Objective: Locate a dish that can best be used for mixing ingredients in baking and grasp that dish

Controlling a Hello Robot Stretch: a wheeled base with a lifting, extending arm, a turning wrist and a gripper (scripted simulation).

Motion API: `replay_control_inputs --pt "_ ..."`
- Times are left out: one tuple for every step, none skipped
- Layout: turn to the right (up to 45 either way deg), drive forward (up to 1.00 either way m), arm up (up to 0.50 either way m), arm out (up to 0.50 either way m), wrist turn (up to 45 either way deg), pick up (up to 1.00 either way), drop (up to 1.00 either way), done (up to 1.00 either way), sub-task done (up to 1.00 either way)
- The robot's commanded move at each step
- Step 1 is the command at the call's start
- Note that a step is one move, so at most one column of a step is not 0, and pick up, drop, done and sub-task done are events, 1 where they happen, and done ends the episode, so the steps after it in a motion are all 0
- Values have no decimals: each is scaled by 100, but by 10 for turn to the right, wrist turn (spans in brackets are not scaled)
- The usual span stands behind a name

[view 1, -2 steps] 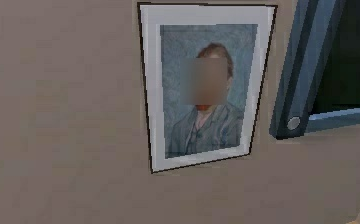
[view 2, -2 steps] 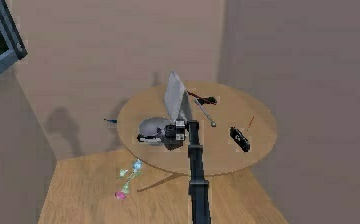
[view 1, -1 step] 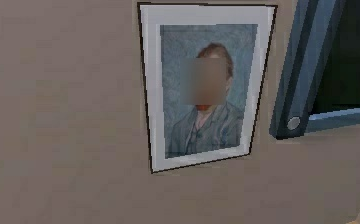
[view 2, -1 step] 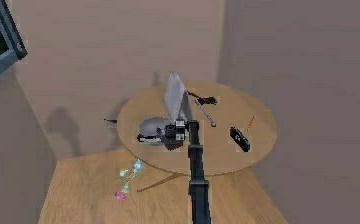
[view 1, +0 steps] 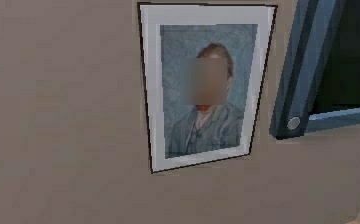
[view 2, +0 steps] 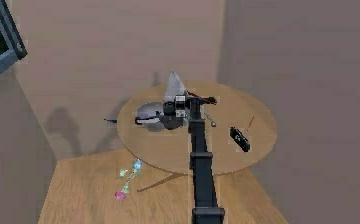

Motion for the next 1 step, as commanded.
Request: replay_control_inputs --pt "0 0 0 0 0 0 0 100 0"
